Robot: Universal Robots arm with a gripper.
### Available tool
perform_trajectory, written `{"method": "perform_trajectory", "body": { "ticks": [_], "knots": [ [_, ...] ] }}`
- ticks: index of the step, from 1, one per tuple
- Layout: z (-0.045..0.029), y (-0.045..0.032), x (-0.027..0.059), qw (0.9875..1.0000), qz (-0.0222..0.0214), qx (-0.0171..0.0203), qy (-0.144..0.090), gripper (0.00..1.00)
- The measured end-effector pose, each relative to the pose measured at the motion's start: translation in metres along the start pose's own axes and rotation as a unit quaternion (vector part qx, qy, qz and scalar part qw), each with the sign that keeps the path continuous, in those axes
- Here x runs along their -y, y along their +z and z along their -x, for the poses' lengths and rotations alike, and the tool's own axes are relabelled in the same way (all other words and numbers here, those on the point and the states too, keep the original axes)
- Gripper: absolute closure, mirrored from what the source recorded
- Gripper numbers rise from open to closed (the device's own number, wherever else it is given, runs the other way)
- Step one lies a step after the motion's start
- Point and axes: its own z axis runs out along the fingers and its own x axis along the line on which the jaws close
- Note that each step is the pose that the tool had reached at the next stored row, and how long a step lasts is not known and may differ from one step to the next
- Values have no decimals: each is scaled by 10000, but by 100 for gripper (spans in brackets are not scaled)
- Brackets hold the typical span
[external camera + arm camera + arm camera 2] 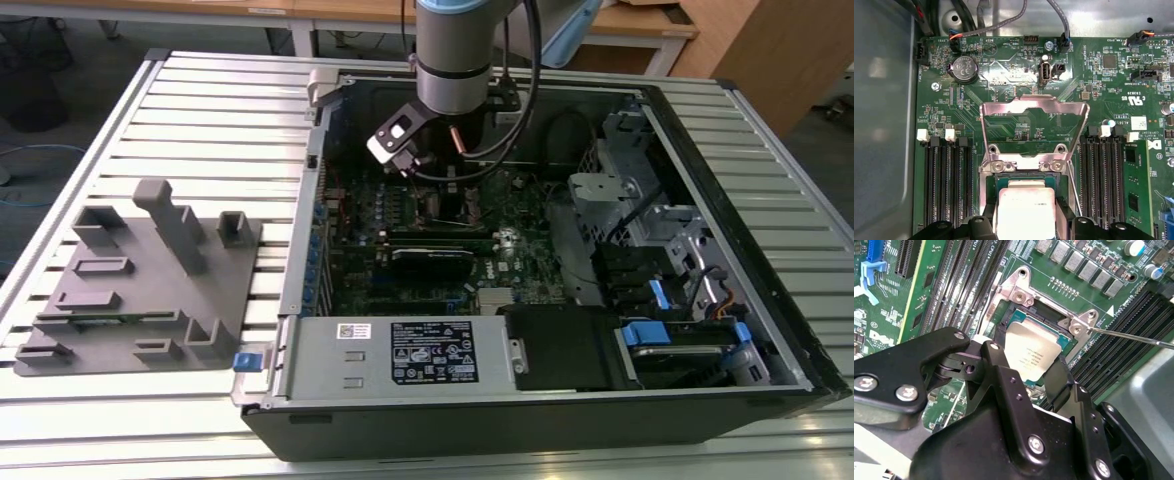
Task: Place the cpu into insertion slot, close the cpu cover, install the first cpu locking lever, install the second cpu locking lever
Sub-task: 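Place the cpu into insertion slot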
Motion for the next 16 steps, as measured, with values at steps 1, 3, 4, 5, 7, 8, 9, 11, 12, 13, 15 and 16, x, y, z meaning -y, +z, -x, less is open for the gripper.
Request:
{"method": "perform_trajectory", "body": {
  "ticks": [1,3,4,5,7,8,9,11,12,13,15,16],
  "knots": [
    [0,0,0,10000,0,1,0,46],
    [0,0,0,10000,0,2,0,46],
    [0,0,0,10000,0,2,0,46],
    [0,0,0,10000,0,2,0,46],
    [0,0,0,10000,0,2,0,46],
    [0,0,0,10000,0,2,0,46],
    [0,0,0,10000,0,2,0,46],
    [0,0,0,10000,0,3,0,46],
    [0,-1,0,10000,0,3,0,46],
    [-1,-5,-1,10000,-1,4,0,46],
    [-2,-15,-3,10000,6,-5,1,46],
    [-3,-22,-4,10000,7,-9,1,46]
  ]
}}
